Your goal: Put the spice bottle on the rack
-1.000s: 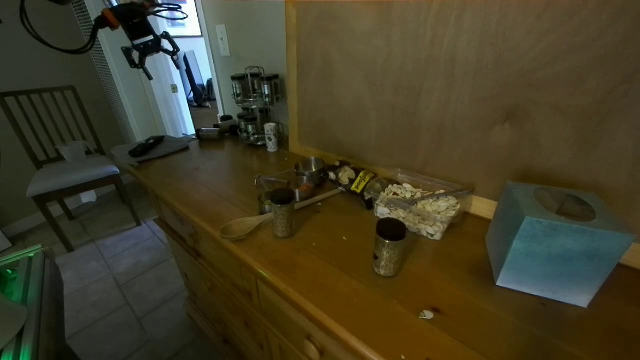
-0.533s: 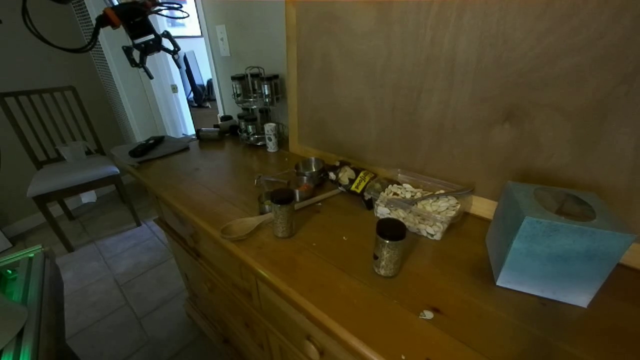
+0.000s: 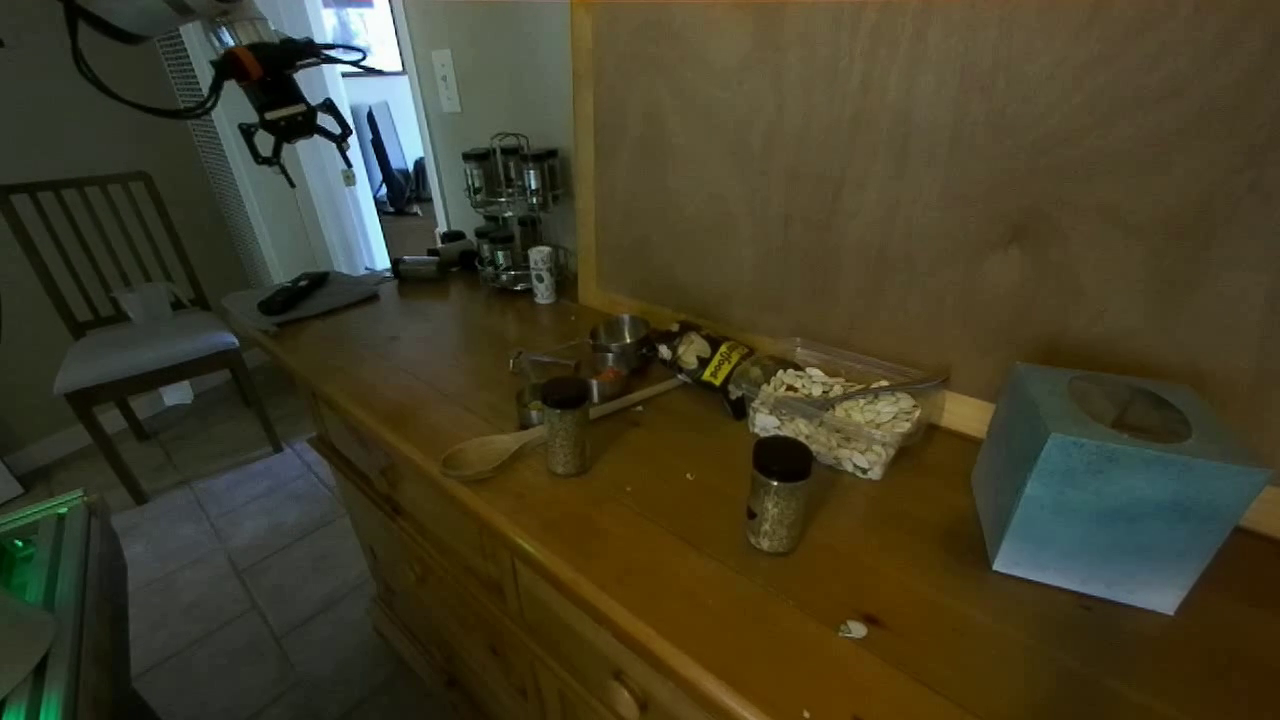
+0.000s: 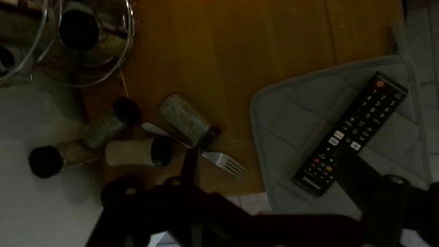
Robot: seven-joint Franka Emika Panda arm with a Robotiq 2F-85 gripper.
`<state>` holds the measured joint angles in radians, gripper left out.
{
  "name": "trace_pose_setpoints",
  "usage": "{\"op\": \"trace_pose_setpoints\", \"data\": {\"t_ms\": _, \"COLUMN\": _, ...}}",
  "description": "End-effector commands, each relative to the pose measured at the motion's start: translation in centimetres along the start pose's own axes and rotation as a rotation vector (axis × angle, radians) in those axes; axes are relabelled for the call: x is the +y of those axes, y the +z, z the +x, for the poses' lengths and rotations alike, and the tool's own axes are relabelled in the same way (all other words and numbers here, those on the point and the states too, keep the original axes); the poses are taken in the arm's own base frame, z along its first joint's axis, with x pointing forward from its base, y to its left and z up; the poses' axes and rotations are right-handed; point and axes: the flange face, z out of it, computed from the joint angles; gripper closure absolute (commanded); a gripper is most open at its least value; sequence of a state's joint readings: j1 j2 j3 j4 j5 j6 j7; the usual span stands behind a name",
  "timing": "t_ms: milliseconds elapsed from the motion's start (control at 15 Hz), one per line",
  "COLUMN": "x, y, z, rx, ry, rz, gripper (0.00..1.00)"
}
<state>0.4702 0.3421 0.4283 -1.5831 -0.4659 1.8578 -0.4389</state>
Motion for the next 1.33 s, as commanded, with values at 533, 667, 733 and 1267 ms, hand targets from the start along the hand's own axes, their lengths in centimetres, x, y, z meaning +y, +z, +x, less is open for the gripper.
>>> {"op": "trace_pose_setpoints", "data": {"t_ms": 533, "x": 1.6, "y": 8.5, "z": 6.2, "rx": -0.116, "ry": -0.324, "rz": -0.027, "gripper": 0.00}}
{"op": "trace_pose_setpoints", "data": {"t_ms": 667, "x": 1.7, "y": 9.3, "z": 6.8, "rx": -0.135, "ry": -0.339, "rz": -0.032, "gripper": 0.00}}
{"op": "trace_pose_setpoints", "data": {"t_ms": 733, "x": 1.7, "y": 9.8, "z": 7.1, "rx": -0.139, "ry": -0.346, "rz": -0.030, "gripper": 0.00}}
{"op": "trace_pose_setpoints", "data": {"t_ms": 1267, "x": 2.4, "y": 14.1, "z": 8.4, "rx": -0.195, "ry": -0.341, "rz": -0.039, "gripper": 0.00}}
